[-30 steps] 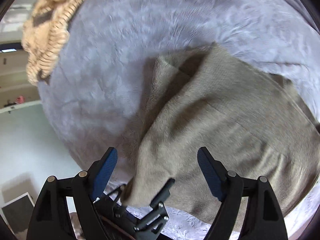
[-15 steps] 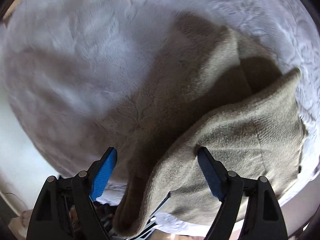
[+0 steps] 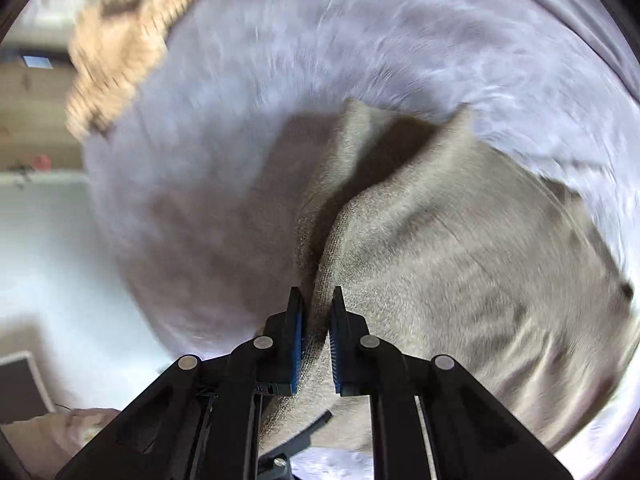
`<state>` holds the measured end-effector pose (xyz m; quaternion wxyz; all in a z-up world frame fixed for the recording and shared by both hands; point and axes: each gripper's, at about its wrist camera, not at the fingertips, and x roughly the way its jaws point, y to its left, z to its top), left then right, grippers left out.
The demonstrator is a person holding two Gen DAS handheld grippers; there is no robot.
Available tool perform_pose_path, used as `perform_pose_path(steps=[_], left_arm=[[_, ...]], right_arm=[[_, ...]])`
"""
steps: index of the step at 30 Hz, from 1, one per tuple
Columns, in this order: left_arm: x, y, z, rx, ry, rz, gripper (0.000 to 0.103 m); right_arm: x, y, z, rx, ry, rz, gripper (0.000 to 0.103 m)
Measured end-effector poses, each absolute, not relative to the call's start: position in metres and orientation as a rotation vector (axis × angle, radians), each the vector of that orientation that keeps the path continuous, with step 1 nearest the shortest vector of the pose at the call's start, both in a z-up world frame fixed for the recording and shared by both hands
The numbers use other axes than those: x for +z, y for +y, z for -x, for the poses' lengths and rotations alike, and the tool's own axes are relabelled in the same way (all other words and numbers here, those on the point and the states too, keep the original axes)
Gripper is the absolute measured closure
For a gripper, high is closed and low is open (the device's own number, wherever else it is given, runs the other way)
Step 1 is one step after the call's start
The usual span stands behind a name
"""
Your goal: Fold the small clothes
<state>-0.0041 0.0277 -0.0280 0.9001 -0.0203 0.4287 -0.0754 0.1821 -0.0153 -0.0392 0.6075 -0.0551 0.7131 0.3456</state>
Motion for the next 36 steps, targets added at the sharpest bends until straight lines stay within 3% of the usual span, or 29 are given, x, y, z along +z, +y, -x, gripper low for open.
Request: perform_pose_path(steps=[7,15,20,29,36], left_arm=[[0.014,-0.035,-0.009,-0.279,0.812,-0.06,0.093],[0.028,-0.137,-0.022,-0.461,0.764,-0.237,0.093],[0.006,-0.202,-0.02,-0.58,0.791,-0.355,0.093],[-0.07,-0.257,-0.007,-0.651,0.956,-0.499,0.093],[-0.063,-0.258,-0.004,-0.631,0.985,-0.449,0.092]], right_arm=[[0.011,-0.129,-0.19,0.823,1.487,-0.228,0.09],[0.022,-0.277,-0.174,0.761,1.273,-0.557,0.09],[-0.008,-0.369,-0.151,0.644,1.203,-0.73,0.09],[-0.143,-0.437,-0.109,0.445,1.255,-0.982,0.09],[-0.147,-0.439,-0.106,0.452,1.236,-1.002,0.087]])
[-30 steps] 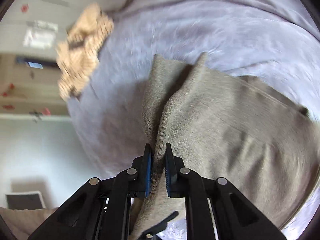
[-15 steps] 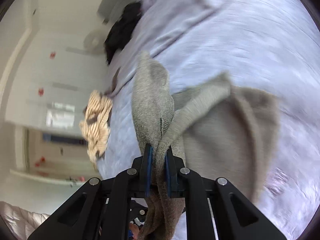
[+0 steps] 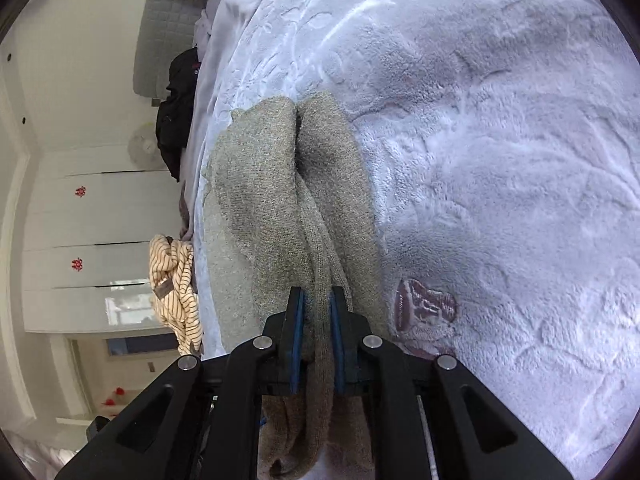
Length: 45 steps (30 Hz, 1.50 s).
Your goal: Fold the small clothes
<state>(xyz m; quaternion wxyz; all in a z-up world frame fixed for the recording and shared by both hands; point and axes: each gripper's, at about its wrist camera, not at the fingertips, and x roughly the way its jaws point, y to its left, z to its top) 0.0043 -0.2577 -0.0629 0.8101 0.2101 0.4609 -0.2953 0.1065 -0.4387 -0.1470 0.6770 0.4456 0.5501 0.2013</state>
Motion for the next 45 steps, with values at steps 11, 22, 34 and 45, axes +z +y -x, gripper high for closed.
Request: perform_pose_path(steps=[11,22,34,45], left_arm=[[-0.034,-0.199,-0.007,-0.579,1.025,-0.33,0.038],[-0.051,-0.102,-0.078,-0.278,1.165,-0.034,0.038],[-0.101,-0.111,-0.065,-0.328,1.273,-0.02,0.037],[-0.102,-0.113,-0.062,-0.33,1.282,-0.01,0.037]], right_arm=[[-0.09,-0.457,-0.071,0.422,1.159,-0.924,0.045],[-0.093,-0.397,-0.084,0.397,1.326,-0.624,0.094],[-0.112,-0.437,-0.048,0.269,1.286,-0.72,0.094],[-0.109,-0.444,-0.144,0.364,1.13,-0.881,0.041]])
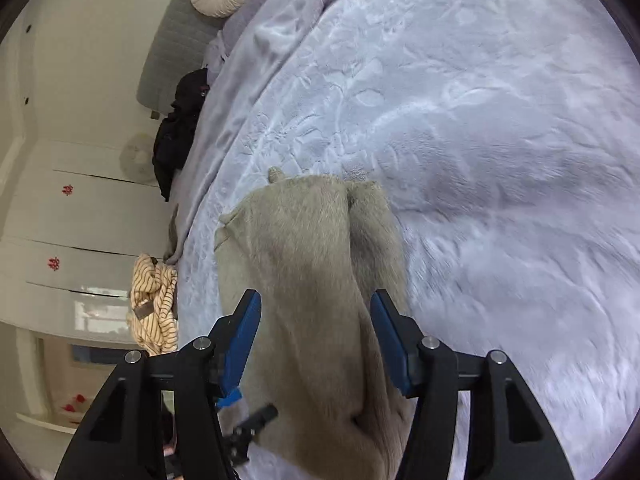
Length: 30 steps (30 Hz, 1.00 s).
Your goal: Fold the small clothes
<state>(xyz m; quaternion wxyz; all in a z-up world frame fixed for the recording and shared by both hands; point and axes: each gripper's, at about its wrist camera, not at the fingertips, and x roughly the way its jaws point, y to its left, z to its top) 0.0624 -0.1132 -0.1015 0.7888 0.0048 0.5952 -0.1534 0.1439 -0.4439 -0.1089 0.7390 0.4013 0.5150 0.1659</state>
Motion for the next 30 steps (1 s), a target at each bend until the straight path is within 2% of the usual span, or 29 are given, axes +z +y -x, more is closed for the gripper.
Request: perform_pose_path(steps=[2,3,4,6,7,8,10,12,14,16,18,25,29,30], left_arm=[[-0.104,-0.113,-0.064,-0.327,1.291,0.011,0.037],[-0.104,-0.112,-0.064,-0.323,1.297,0.024,0.037],[-0.105,-0.11,-0.063,-0.318,1.301,0.03,0.037],[-0.105,-0.109,-0.064,-0.318,1.302,0.041,0.037],[-0.105,-0.109,-0.063,-0.319,1.301,0.04,0.037],[-0.105,-0.109,-0.062,-0.321,1.299,0.037,0.036],[-0.107,-0.112,-0.062,-0.334,1.302,0.034,0.036],[-0.11,-0.114,-0.062,-0.323,1.313,0.02,0.029],[-0.11,-0.116,-0.063,-0.322,1.32,0.025,0.028],[-0.111,-0.117,-0.062,-0.321,1.327,0.027,0.028],[-0.111,-0.118,-0.059,-0.323,1.33,0.027,0.028],[-0.111,-0.108,-0.056,-0.326,1.345,0.034,0.028],[-0.111,-0.113,-0.063,-0.315,1.36,0.025,0.028],[-0.111,-0.113,-0.063,-0.312,1.366,0.023,0.028]], right_arm=[[-0.123,-0.443,-0.158,0.376,1.181,-0.883,0.048],[-0.127,-0.438,-0.162,0.399,1.21,-0.89,0.072],[-0.126,-0.429,-0.167,0.422,1.242,-0.872,0.081],[-0.105,-0.416,-0.168,0.43,1.219,-0.71,0.085],[-0.096,-0.412,-0.166,0.415,1.21,-0.637,0.094],[-0.09,-0.41,-0.165,0.385,1.205,-0.564,0.095],[-0.101,-0.411,-0.169,0.338,1.254,-0.513,0.095],[-0.12,-0.415,-0.171,0.317,1.288,-0.542,0.095],[-0.125,-0.417,-0.17,0.296,1.272,-0.562,0.092],[-0.126,-0.422,-0.164,0.263,1.262,-0.604,0.08],[-0.12,-0.426,-0.155,0.229,1.258,-0.635,0.074],[-0.065,-0.406,-0.11,0.417,1.163,-0.66,0.074],[-0.091,-0.375,-0.103,0.356,1.272,-0.583,0.074],[-0.102,-0.378,-0.101,0.32,1.289,-0.611,0.078]])
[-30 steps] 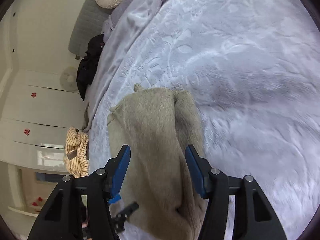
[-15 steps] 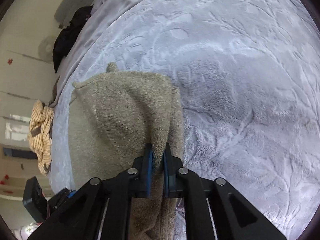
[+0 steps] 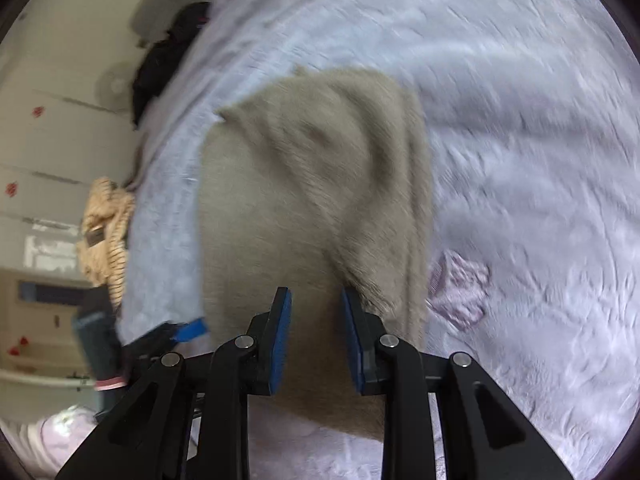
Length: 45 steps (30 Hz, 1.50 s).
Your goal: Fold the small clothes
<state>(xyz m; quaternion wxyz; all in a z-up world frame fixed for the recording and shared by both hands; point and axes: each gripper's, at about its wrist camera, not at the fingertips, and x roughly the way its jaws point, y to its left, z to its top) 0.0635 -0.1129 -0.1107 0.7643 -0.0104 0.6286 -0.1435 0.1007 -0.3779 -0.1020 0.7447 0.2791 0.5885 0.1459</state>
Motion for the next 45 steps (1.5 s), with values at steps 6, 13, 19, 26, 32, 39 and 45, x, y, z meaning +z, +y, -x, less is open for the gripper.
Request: perform_pose_path(steps=[6,13,19,26,32,39,45], left_arm=[[-0.106,-0.119,-0.057,-0.304,1.386,0.011,0.028],[-0.108,-0.116,-0.059,-0.297,1.402,0.017,0.028],[-0.109,-0.116,-0.059,-0.301,1.405,0.02,0.028],[-0.112,-0.111,-0.061,-0.296,1.424,0.04,0.015],[-0.115,-0.106,-0.061,-0.278,1.426,0.014,0.007],[-0.13,-0.094,-0.066,-0.271,1.497,0.106,0.006],[-0.14,-0.085,-0.068,-0.299,1.54,0.179,0.006]], right_arm=[[-0.115,-0.398,-0.079,0.256,1.251,-0.748,0.084],[-0.111,-0.391,-0.065,0.237,1.285,-0.704,0.081],[-0.106,-0.397,-0.047,0.218,1.295,-0.707,0.063],[-0.099,-0.4,-0.046,0.222,1.275,-0.714,0.045],[-0.094,-0.403,-0.056,0.243,1.272,-0.701,0.041],[-0.092,-0.409,-0.067,0.272,1.271,-0.668,0.032],[-0.094,-0.414,-0.078,0.302,1.275,-0.637,0.024]])
